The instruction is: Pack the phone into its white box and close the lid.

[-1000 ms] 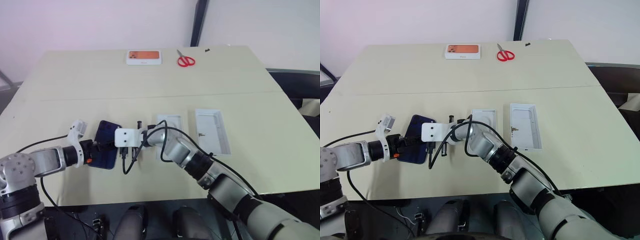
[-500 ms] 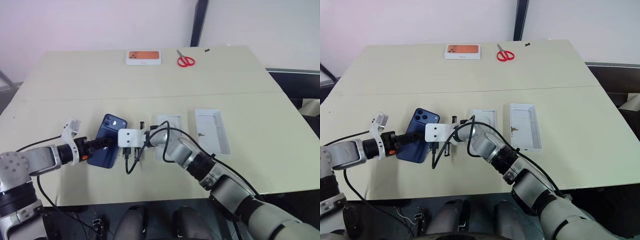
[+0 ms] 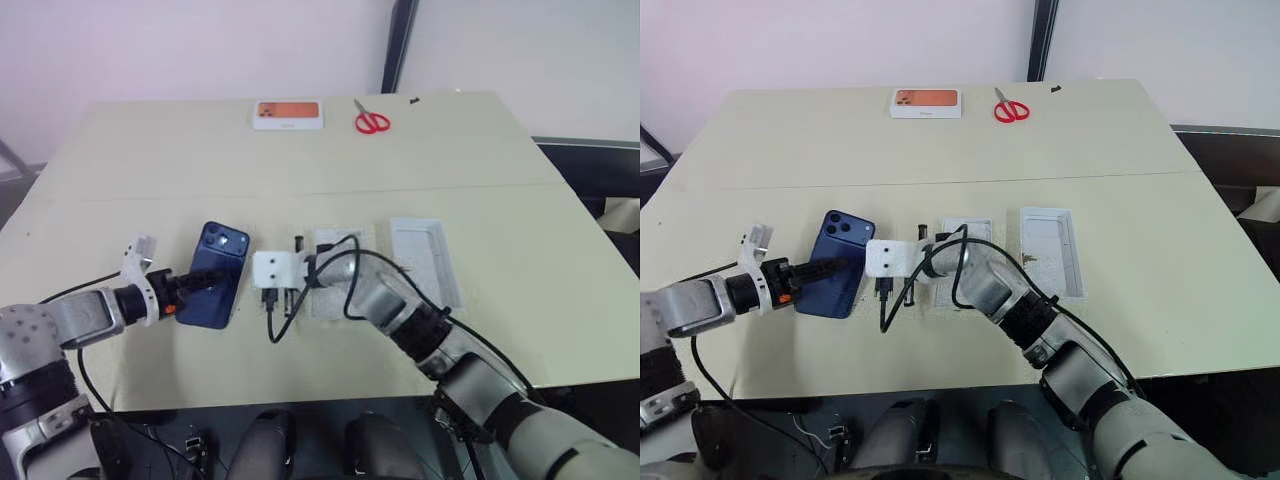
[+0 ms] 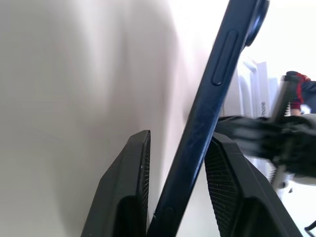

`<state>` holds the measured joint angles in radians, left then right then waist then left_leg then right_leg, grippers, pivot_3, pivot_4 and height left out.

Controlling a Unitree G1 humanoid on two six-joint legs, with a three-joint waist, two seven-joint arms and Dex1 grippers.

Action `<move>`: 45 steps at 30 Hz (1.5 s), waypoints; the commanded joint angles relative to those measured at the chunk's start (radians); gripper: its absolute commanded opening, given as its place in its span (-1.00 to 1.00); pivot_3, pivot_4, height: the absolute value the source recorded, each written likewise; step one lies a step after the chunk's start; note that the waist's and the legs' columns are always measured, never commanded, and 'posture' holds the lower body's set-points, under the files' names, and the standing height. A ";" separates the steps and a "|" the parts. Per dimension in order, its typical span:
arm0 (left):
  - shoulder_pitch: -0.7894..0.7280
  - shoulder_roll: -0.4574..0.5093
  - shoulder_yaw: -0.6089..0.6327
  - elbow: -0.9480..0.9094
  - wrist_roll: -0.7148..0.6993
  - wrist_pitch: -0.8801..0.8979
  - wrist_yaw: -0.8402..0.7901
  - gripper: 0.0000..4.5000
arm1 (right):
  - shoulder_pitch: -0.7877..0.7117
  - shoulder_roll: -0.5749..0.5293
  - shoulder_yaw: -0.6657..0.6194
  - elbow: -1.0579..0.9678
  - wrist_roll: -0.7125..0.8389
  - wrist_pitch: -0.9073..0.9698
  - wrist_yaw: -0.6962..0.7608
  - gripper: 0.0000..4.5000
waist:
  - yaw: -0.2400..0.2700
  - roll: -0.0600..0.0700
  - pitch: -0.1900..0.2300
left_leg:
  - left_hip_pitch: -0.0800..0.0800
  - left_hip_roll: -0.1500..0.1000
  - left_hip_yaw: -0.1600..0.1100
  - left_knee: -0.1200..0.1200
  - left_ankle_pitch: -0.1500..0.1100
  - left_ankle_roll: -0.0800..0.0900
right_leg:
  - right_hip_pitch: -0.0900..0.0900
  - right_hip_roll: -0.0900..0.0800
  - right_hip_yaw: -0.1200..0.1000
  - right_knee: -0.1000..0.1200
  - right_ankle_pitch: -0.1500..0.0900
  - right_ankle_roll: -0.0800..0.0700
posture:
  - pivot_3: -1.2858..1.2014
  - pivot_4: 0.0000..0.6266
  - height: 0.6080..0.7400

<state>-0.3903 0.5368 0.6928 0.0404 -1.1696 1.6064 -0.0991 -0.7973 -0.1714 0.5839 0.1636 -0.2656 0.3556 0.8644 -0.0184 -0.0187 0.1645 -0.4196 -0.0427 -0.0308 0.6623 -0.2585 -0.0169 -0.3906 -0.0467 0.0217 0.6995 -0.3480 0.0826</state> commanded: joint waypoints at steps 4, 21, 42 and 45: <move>-0.012 -0.028 0.005 0.030 -0.053 0.008 0.092 -0.41 | 0.028 -0.011 -0.015 -0.115 0.020 0.057 0.022 -1.00 | -0.001 -0.001 0.001 | -0.001 0.000 0.000 0.000 0.000 0.000 | -0.001 0.000 0.000 0.000 0.000 0.000 | 0.03 -0.52 1.00; -0.017 -0.049 0.017 -0.023 -0.251 -0.010 0.211 -0.97 | 0.063 -0.083 -0.079 -0.257 0.060 0.159 0.043 -1.00 | 0.001 -0.002 0.000 | -0.001 0.000 0.000 0.000 0.000 0.000 | -0.001 0.000 0.000 0.000 0.000 0.000 | 0.03 -0.52 1.00; -0.204 -0.327 -0.574 -0.040 -0.802 -0.581 0.834 -0.97 | 0.211 -0.526 -0.398 -0.404 0.250 0.274 0.101 -1.00 | 0.008 -0.004 0.001 | -0.007 0.000 0.000 0.003 0.000 0.001 | 0.001 0.000 0.001 -0.002 0.000 0.000 | 0.03 -0.52 1.00; -0.193 -0.307 -0.636 -0.046 -0.776 -0.575 0.844 -0.97 | 0.223 -0.544 -0.402 -0.411 0.256 0.278 0.091 -1.00 | 0.007 -0.004 0.001 | -0.007 0.000 0.000 0.003 0.000 0.001 | 0.001 0.000 0.001 -0.002 0.000 0.000 | 0.03 -0.52 1.00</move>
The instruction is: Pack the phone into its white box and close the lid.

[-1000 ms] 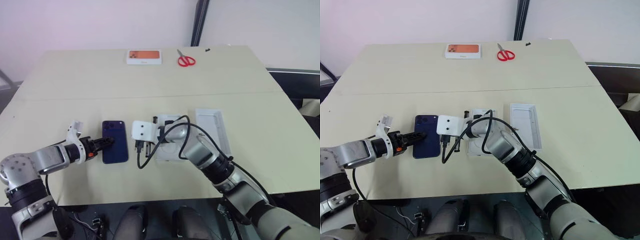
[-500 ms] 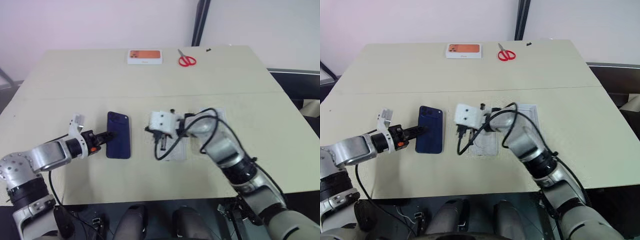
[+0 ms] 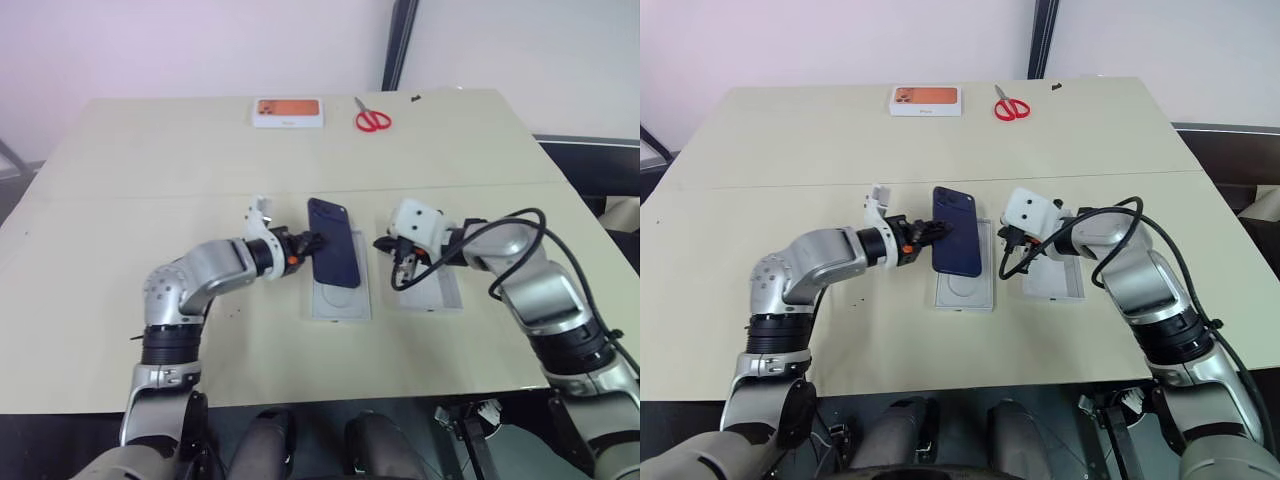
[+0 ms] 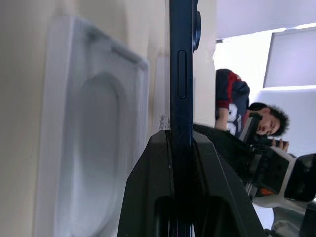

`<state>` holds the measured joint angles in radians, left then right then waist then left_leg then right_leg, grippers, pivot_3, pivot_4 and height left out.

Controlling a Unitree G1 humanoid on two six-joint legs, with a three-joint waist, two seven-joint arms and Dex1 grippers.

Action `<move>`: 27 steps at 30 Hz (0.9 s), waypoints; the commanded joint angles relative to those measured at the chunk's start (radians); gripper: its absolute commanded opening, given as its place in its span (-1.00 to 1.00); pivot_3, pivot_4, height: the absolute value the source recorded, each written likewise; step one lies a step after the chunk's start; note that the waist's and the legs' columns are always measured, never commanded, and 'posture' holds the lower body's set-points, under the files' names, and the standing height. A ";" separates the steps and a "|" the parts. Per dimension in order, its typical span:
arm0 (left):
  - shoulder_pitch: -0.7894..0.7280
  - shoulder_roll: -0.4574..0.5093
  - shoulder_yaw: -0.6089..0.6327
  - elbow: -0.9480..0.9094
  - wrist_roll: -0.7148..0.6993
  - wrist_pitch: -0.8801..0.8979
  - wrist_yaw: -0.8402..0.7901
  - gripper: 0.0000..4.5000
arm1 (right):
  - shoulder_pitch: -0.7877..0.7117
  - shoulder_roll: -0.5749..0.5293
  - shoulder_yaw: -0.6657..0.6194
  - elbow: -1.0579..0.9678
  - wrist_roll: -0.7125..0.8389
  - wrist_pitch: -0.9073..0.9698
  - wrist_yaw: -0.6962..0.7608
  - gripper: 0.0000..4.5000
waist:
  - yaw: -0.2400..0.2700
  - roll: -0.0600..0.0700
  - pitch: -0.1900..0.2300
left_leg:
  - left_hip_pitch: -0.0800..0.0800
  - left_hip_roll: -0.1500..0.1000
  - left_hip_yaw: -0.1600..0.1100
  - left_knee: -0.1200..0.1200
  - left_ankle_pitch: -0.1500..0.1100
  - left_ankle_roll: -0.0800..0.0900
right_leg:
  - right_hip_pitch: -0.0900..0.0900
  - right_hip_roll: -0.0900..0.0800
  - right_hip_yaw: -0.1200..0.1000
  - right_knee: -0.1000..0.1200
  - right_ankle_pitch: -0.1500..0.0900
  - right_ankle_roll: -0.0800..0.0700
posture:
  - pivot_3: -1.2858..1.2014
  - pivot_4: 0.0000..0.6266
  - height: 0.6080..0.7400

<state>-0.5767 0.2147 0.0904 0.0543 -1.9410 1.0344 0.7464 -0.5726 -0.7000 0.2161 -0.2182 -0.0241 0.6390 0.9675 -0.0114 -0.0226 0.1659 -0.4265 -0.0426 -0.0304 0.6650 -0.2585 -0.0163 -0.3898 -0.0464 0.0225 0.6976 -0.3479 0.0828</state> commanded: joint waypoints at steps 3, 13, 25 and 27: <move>0.006 0.033 -0.065 -0.074 -0.005 -0.014 -0.007 -0.97 | 0.004 -0.025 -0.037 -0.032 0.020 -0.005 -0.018 -1.00 | -0.001 0.000 0.000 | 0.000 0.000 0.000 0.000 0.000 0.000 | 0.000 0.000 0.000 0.000 0.000 0.000 | 0.03 -0.52 1.00; 0.019 0.074 -0.103 -0.096 0.001 -0.033 -0.033 0.47 | -0.013 -0.032 -0.025 -0.007 0.024 -0.021 -0.027 -1.00 | 0.004 0.000 0.000 | 0.000 0.000 0.000 0.001 0.000 0.000 | 0.001 0.000 0.000 -0.001 0.000 0.000 | 0.03 -0.52 1.00; 0.019 0.385 -0.060 -0.175 0.097 0.099 -0.322 0.96 | -0.015 -0.039 -0.022 0.006 0.027 -0.037 -0.023 -1.00 | -0.001 0.000 0.000 | 0.000 0.000 0.000 0.000 0.000 0.000 | 0.000 0.001 0.000 -0.001 0.000 0.000 | 0.03 -0.52 1.00; -0.003 0.470 -0.008 -0.177 0.173 0.102 -0.448 0.96 | -0.016 -0.044 -0.020 0.015 0.024 -0.047 -0.020 -1.00 | 0.001 0.000 0.000 | 0.000 0.000 0.000 0.000 0.000 0.000 | 0.001 0.001 0.000 -0.001 0.000 0.000 | 0.03 -0.52 1.00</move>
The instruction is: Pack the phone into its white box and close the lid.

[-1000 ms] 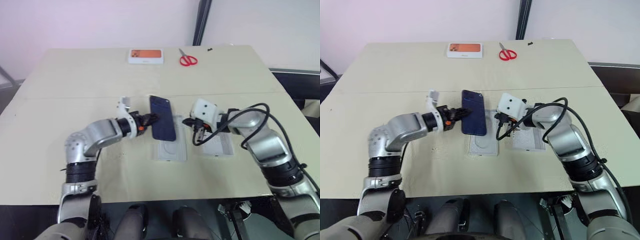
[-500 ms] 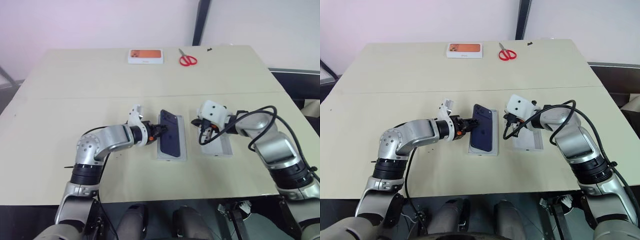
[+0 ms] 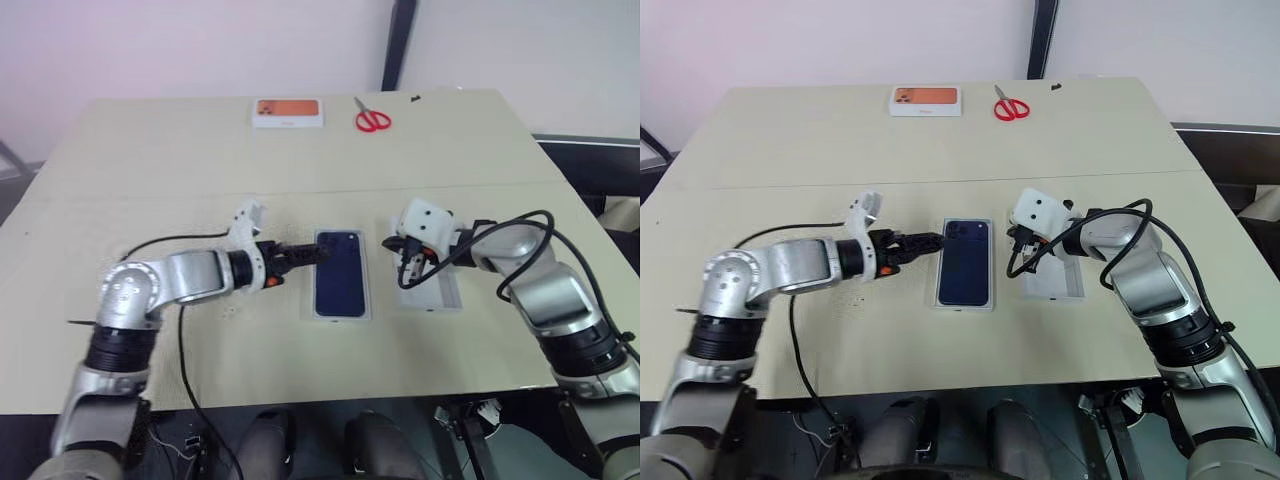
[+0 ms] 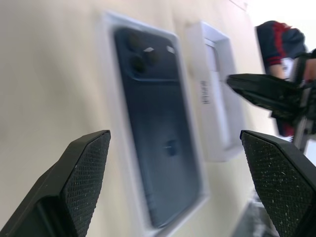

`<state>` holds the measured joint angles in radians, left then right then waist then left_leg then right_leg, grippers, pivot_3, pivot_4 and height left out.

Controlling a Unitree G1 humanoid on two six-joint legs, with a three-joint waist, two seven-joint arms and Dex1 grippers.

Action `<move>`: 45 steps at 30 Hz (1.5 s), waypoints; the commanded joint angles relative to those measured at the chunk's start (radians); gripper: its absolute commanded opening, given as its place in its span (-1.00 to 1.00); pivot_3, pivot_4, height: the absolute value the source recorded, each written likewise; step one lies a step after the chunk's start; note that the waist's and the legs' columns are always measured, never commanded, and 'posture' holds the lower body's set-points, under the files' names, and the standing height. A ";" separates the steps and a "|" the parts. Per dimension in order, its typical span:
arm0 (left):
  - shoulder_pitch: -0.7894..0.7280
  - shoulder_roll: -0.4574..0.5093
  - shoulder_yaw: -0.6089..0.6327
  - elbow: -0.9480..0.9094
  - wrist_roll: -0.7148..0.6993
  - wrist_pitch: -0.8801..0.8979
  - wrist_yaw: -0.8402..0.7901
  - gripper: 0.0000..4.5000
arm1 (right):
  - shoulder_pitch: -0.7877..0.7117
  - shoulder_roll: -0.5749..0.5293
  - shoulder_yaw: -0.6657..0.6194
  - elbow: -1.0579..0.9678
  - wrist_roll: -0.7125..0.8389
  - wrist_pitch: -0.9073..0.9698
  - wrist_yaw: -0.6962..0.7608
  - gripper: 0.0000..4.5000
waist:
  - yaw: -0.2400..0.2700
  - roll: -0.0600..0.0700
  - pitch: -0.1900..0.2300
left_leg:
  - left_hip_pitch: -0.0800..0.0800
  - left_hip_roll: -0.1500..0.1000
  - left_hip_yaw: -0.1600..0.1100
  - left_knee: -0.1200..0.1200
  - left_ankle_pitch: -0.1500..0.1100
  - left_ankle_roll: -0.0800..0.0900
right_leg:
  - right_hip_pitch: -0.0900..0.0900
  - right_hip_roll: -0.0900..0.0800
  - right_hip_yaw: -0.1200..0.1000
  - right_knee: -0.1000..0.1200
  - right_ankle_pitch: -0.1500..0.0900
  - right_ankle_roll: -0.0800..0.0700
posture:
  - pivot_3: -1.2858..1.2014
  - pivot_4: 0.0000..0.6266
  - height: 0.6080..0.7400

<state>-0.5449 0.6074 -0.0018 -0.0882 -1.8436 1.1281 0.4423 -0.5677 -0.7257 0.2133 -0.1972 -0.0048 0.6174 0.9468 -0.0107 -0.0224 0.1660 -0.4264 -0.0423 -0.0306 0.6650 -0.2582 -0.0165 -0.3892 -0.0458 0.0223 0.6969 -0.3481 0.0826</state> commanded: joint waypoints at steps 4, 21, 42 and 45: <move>-0.072 0.229 0.042 -0.085 0.387 -0.026 -0.424 0.73 | -0.028 -0.028 -0.002 0.016 -0.007 -0.063 0.016 -1.00 | 0.001 0.001 0.001 | 0.000 0.000 0.000 0.000 0.000 0.000 | 0.000 0.000 0.000 -0.001 0.000 0.000 | 0.03 -0.52 1.00; -0.297 0.177 -0.551 0.084 1.475 -0.517 -1.322 -0.97 | -0.050 -0.049 0.178 0.033 -0.211 -0.220 0.047 -1.00 | 0.000 0.002 0.001 | -0.001 0.000 0.001 -0.001 -0.001 0.001 | 0.001 0.000 0.000 -0.005 0.000 0.000 | 0.03 -0.52 1.00; -0.220 -0.169 -0.580 0.031 1.664 -0.403 -1.379 -0.97 | 0.076 -0.096 0.128 -0.130 -0.227 -0.175 0.125 -1.00 | 0.022 0.002 0.001 | -0.002 0.000 0.000 0.002 -0.002 0.003 | 0.002 0.000 0.000 -0.004 0.000 0.000 | 0.03 -0.52 1.00; -0.222 -0.205 -0.578 0.033 1.672 -0.391 -1.378 -0.97 | 0.114 -0.136 0.093 -0.169 -0.216 -0.165 0.145 -1.00 | 0.024 0.002 0.001 | -0.002 0.000 0.000 0.002 -0.002 0.003 | 0.003 0.000 0.000 -0.004 0.000 0.000 | 0.03 -0.52 1.00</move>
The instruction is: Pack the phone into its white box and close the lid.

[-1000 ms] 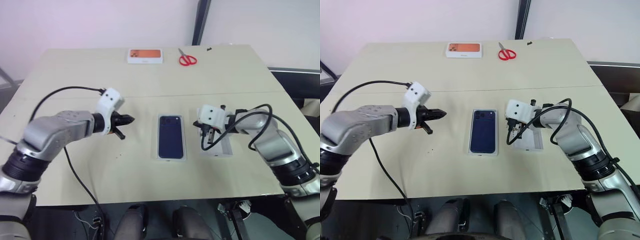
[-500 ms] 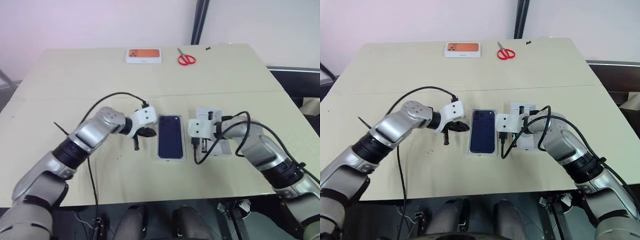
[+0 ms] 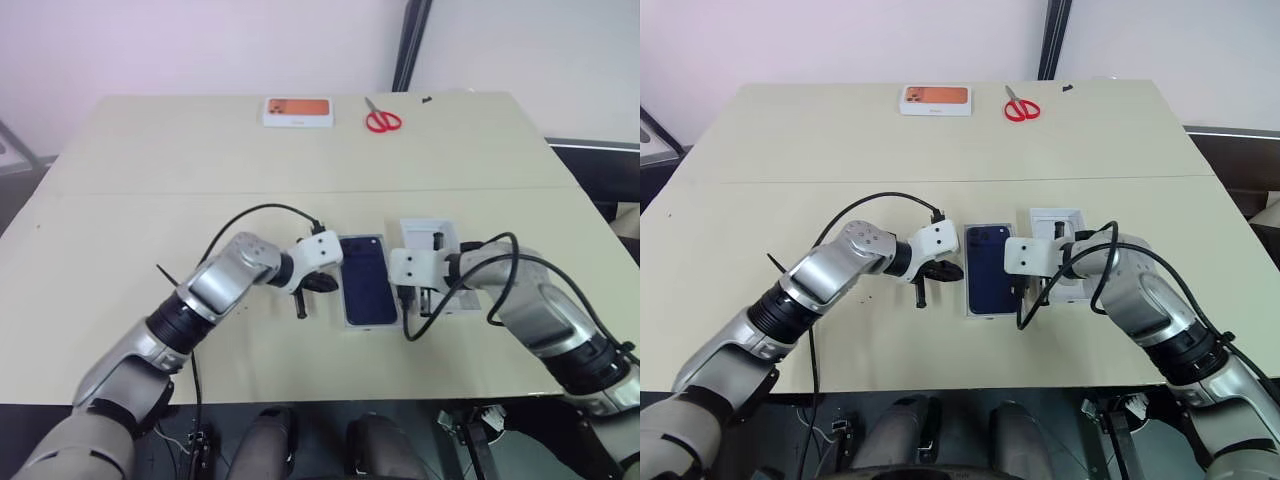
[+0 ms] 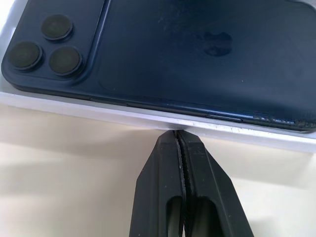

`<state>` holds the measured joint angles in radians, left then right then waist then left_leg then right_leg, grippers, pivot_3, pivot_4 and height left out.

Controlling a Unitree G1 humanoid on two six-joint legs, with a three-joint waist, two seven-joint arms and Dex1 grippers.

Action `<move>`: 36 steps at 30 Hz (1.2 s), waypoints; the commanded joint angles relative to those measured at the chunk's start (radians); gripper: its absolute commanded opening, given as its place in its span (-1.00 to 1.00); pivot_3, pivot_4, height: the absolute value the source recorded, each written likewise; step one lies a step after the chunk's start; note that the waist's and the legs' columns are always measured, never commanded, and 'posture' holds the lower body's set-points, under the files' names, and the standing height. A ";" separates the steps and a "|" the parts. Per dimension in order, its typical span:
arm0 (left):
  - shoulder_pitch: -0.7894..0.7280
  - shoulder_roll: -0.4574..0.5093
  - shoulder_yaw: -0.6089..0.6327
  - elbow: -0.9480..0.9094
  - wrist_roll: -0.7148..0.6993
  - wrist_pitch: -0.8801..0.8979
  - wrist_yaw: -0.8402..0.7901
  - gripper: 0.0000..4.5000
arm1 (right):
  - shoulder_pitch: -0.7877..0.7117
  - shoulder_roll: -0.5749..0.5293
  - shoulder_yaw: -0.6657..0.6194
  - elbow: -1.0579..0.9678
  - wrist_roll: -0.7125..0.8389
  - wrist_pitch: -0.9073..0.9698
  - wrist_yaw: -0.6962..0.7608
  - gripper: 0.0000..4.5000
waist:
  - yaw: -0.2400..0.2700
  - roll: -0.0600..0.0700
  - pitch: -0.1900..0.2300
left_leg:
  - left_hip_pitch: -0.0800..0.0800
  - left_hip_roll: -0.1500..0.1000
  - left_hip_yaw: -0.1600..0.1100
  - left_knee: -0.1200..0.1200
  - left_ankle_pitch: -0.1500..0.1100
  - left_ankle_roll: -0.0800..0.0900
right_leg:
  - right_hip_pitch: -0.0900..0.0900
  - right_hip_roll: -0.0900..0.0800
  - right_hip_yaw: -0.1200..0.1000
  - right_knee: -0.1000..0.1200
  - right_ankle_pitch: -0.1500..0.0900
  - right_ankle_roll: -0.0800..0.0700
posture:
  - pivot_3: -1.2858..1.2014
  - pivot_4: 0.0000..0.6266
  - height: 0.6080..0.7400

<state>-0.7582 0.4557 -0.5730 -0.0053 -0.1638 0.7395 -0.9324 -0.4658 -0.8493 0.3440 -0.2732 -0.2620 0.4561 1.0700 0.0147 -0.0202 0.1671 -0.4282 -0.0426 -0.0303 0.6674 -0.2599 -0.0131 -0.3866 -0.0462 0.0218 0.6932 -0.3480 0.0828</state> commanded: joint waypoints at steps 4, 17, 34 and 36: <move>-0.016 -0.087 -0.001 -0.023 0.008 -0.002 0.000 -0.97 | 0.053 -0.042 -0.063 -0.140 0.047 0.021 0.038 -1.00 | -0.004 0.000 0.000 | 0.000 0.000 0.000 0.000 0.000 0.000 | 0.000 0.000 0.000 0.001 0.000 0.000 | 0.03 -0.52 1.00; 0.012 -0.083 0.000 -0.068 0.013 0.019 -0.037 -0.97 | 0.049 -0.037 -0.059 -0.119 0.035 0.025 0.033 -1.00 | -0.005 0.000 0.000 | 0.000 0.000 0.000 0.000 0.000 0.000 | -0.001 0.000 0.000 0.001 0.000 0.000 | 0.03 -0.52 1.00; 0.032 0.031 0.214 -0.122 -0.052 -0.073 -0.061 -0.99 | 0.060 -0.128 -0.253 -0.183 0.224 0.172 0.128 -0.38 | -0.005 0.000 0.000 | 0.000 0.000 0.000 0.000 0.000 0.000 | -0.001 0.000 0.000 0.003 0.000 0.000 | 0.03 -0.52 1.00; 0.046 0.045 0.257 -0.125 -0.072 -0.089 -0.064 -0.99 | 0.058 -0.122 -0.274 -0.186 0.247 0.256 0.099 0.08 | -0.005 0.000 0.000 | 0.001 0.000 0.000 0.000 0.000 0.000 | -0.001 0.000 0.000 0.003 0.000 0.000 | 0.03 -0.52 1.00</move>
<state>-0.7216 0.4951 -0.3559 -0.1016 -0.2106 0.6747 -0.9879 -0.4024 -0.9704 0.1050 -0.4319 -0.0434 0.6562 1.1844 0.0099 -0.0197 0.1670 -0.4272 -0.0422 -0.0302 0.6673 -0.2601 -0.0129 -0.3871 -0.0462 0.0223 0.6957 -0.3480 0.0827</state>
